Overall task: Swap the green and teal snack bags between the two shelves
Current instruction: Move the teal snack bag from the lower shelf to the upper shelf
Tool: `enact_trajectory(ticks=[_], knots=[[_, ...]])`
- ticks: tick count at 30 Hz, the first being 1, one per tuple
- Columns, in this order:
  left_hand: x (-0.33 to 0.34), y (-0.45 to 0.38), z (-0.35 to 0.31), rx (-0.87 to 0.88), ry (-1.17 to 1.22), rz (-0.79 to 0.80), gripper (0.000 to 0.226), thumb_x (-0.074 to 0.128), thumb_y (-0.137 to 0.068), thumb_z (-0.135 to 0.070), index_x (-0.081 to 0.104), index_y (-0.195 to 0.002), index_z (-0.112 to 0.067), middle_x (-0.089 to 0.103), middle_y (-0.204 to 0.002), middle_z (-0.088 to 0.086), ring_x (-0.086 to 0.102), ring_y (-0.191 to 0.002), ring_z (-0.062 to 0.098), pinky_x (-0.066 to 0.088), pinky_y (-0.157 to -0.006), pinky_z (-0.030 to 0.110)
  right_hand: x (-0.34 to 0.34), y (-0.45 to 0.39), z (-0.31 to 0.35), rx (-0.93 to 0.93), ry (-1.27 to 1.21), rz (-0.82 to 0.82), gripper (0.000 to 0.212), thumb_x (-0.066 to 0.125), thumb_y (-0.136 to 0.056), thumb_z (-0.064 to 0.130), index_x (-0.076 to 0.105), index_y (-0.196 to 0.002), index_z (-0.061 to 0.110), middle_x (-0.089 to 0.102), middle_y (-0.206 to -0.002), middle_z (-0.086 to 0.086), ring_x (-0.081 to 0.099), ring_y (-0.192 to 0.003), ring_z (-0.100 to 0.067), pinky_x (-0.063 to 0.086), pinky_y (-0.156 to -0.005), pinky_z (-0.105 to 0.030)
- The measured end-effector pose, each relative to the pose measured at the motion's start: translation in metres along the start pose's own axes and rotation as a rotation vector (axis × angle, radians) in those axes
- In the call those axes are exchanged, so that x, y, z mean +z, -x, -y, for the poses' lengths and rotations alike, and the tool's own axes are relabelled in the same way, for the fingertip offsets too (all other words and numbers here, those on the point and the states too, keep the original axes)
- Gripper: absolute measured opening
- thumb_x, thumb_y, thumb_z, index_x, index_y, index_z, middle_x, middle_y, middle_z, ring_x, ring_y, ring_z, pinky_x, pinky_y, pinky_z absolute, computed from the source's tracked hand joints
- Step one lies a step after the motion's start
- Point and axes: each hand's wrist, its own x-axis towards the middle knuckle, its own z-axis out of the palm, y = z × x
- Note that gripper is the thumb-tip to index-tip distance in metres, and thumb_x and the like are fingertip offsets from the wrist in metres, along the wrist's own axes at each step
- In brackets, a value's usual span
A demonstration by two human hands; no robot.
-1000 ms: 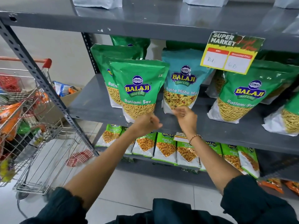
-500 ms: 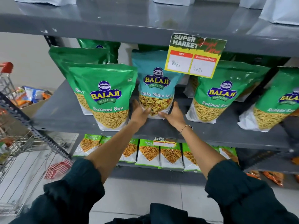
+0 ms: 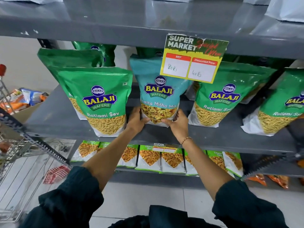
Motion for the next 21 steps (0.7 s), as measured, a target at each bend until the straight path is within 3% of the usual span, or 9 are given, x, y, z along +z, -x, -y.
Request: enact_trajectory(ticks=[4, 9, 12, 16, 21], knots=[[0.005, 0.012, -0.005, 0.065, 0.015, 0.050, 0.056, 0.068, -0.081, -0.011, 0.042, -0.131, -0.008, 0.049, -0.131, 0.014, 0.045, -0.124, 0.027, 0.030, -0.093, 0.023, -0.013, 0.023, -0.007, -0.040, -0.026, -0.063, 0.054, 0.085, -0.058, 0.023, 0.054, -0.102, 0.021, 0.067, -0.103, -0.004, 0.064, -0.100, -0.019, 0.056, -0.083, -0.041], [0.008, 0.038, -0.013, 0.082, 0.052, 0.099, 0.057, 0.073, -0.076, -0.010, 0.047, -0.126, -0.007, 0.056, -0.126, 0.011, 0.052, -0.112, 0.021, 0.036, -0.089, 0.024, -0.032, 0.057, -0.004, -0.061, 0.048, -0.130, 0.060, 0.085, -0.058, 0.027, 0.056, -0.108, 0.010, 0.070, -0.099, -0.002, 0.066, -0.092, -0.013, 0.056, -0.080, -0.033], [0.007, 0.061, -0.017, 0.105, 0.077, 0.110, 0.055, 0.074, -0.074, -0.009, 0.049, -0.122, -0.007, 0.058, -0.122, 0.010, 0.051, -0.106, 0.015, 0.039, -0.088, 0.024, -0.041, 0.084, -0.004, -0.049, 0.019, -0.145, 0.059, 0.084, -0.058, 0.027, 0.056, -0.108, 0.011, 0.069, -0.096, 0.000, 0.066, -0.093, -0.015, 0.057, -0.081, -0.042], [-0.001, 0.097, -0.025, 0.167, 0.077, 0.135, 0.054, 0.076, -0.073, -0.008, 0.049, -0.119, -0.004, 0.057, -0.110, 0.006, 0.050, -0.099, 0.012, 0.038, -0.082, 0.021, -0.053, 0.124, 0.005, -0.042, -0.002, -0.164, 0.059, 0.083, -0.060, 0.023, 0.055, -0.112, 0.015, 0.070, -0.100, 0.001, 0.066, -0.095, -0.013, 0.057, -0.083, -0.043], [-0.025, 0.132, -0.032, 0.274, 0.112, 0.127, 0.053, 0.083, -0.064, -0.019, 0.050, -0.106, -0.015, 0.062, -0.113, 0.009, 0.059, -0.104, 0.022, 0.047, -0.086, 0.033, -0.076, 0.160, 0.041, -0.097, -0.008, -0.151, 0.056, 0.084, -0.060, 0.020, 0.058, -0.108, 0.016, 0.070, -0.098, 0.002, 0.066, -0.095, -0.014, 0.055, -0.086, -0.039]])
